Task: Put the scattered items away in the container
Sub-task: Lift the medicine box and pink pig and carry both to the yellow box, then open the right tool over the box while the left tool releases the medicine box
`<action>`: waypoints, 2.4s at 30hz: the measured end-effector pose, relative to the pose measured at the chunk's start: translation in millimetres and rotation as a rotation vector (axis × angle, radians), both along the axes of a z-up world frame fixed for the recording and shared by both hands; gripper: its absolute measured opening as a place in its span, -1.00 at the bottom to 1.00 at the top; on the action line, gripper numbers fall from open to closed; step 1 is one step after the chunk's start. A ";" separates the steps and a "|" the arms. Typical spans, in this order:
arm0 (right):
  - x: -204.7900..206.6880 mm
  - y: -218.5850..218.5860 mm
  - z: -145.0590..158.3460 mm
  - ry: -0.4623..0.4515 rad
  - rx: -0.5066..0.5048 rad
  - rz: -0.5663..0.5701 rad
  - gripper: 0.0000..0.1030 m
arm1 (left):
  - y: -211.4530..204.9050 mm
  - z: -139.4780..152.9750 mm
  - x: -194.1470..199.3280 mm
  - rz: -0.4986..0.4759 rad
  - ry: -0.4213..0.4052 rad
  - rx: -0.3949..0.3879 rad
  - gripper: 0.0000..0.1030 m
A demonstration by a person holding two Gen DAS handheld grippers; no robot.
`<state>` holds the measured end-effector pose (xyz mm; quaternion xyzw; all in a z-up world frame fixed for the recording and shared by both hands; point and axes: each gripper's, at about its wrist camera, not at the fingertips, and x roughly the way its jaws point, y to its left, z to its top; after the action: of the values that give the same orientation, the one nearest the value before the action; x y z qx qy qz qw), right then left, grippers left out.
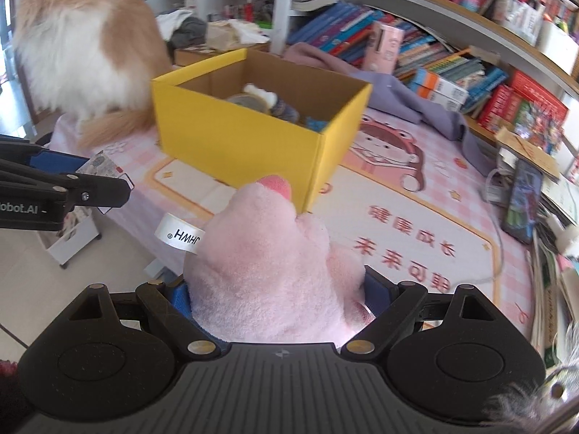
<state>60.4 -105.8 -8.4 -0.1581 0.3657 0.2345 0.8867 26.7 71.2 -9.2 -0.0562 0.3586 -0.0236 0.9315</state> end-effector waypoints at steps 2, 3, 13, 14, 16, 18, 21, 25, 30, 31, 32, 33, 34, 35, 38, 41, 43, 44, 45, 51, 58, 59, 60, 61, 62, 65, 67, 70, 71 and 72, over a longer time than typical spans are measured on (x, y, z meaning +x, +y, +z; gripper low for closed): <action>0.5 7.7 -0.1 -0.001 -0.002 0.021 0.70 | 5.6 -1.0 -1.8 0.010 0.005 0.008 0.04; 0.8 10.4 -0.2 -0.002 -0.002 0.030 0.70 | 8.2 -1.2 -2.2 0.014 0.007 0.011 0.04; 10.4 34.9 2.4 -0.008 0.000 0.115 0.70 | 26.6 -5.0 6.0 0.034 0.047 0.059 0.04; 12.1 36.5 3.4 -0.011 0.000 0.120 0.70 | 27.8 -5.1 8.1 0.033 0.051 0.063 0.04; 16.1 38.1 6.3 -0.022 0.004 0.130 0.70 | 30.2 -3.4 13.0 0.033 0.052 0.068 0.04; 20.3 38.6 10.6 -0.040 0.014 0.140 0.70 | 32.3 0.0 19.0 0.031 0.047 0.071 0.04; 28.8 39.1 19.9 -0.075 0.036 0.144 0.70 | 34.2 9.1 29.2 0.025 0.024 0.072 0.04; 45.5 39.9 35.7 -0.132 0.069 0.148 0.70 | 33.5 25.4 44.8 0.011 -0.030 0.087 0.04; 76.6 43.0 55.2 -0.205 0.093 0.158 0.70 | 34.7 44.4 75.6 0.006 -0.088 0.090 0.04; 83.8 43.9 58.4 -0.219 0.094 0.161 0.70 | 35.3 47.5 83.4 0.005 -0.098 0.093 0.04; 92.3 45.1 61.3 -0.233 0.093 0.165 0.70 | 36.4 50.2 91.8 0.004 -0.107 0.095 0.04; 100.8 45.6 63.4 -0.244 0.091 0.168 0.70 | 37.1 52.4 101.1 0.003 -0.114 0.099 0.04; 110.6 46.7 64.8 -0.256 0.085 0.170 0.71 | 37.6 54.1 110.7 0.001 -0.120 0.107 0.04; 120.9 48.2 65.2 -0.268 0.076 0.173 0.71 | 37.8 55.2 120.7 -0.002 -0.124 0.117 0.04; 153.5 55.6 60.7 -0.294 0.007 0.207 0.71 | 37.7 54.4 149.2 -0.018 -0.119 0.142 0.04; 184.0 63.7 49.8 -0.286 -0.065 0.265 0.72 | 36.8 52.8 181.1 -0.044 -0.097 0.152 0.04; 201.1 70.9 39.8 -0.280 -0.124 0.321 0.72 | 36.8 50.7 206.2 -0.063 -0.073 0.146 0.04; 208.3 75.1 33.9 -0.282 -0.153 0.354 0.73 | 37.1 48.7 218.7 -0.073 -0.057 0.140 0.04; 214.1 79.3 27.7 -0.278 -0.187 0.391 0.73 | 37.0 46.5 231.1 -0.081 -0.041 0.136 0.04; 240.1 103.7 -11.5 -0.313 -0.450 0.657 0.77 | 33.4 27.9 303.0 -0.140 0.080 0.112 0.05; 249.7 111.1 -36.9 -0.328 -0.611 0.833 0.82 | 21.7 -3.1 341.2 -0.180 0.196 0.124 0.05; 251.0 111.3 -39.0 -0.333 -0.623 0.838 0.83 | 20.9 -6.2 344.0 -0.180 0.205 0.122 0.05; 252.7 111.4 -40.8 -0.331 -0.631 0.837 0.84 | 20.1 -8.6 346.5 -0.181 0.212 0.121 0.06; 254.5 111.0 -42.4 -0.328 -0.633 0.837 0.86 | 19.3 -10.4 348.6 -0.183 0.217 0.120 0.06; 255.8 109.9 -43.7 -0.327 -0.631 0.839 0.87 | 18.8 -11.7 350.6 -0.185 0.221 0.115 0.08; 257.6 105.4 -44.5 -0.343 -0.626 0.842 0.92 | 19.2 -13.6 353.7 -0.186 0.225 0.091 0.14; 258.0 101.9 -40.4 -0.375 -0.610 0.828 1.00 | 18.8 -10.3 352.0 -0.174 0.210 0.092 0.39; 260.5 96.1 -28.9 -0.408 -0.556 0.785 1.00 | 15.7 1.0 343.9 -0.176 0.165 0.114 0.57; 261.7 94.3 -24.7 -0.409 -0.539 0.763 1.00 | 14.1 5.5 339.9 -0.178 0.152 0.123 0.58; 262.0 91.9 -20.4 -0.413 -0.521 0.740 1.00 | 12.0 11.1 335.1 -0.176 0.136 0.137 0.58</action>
<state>322.4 -14.0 -28.8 -0.5369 0.1483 0.3982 0.7288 361.8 83.2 1.9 0.0377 0.4252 -0.0767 0.9011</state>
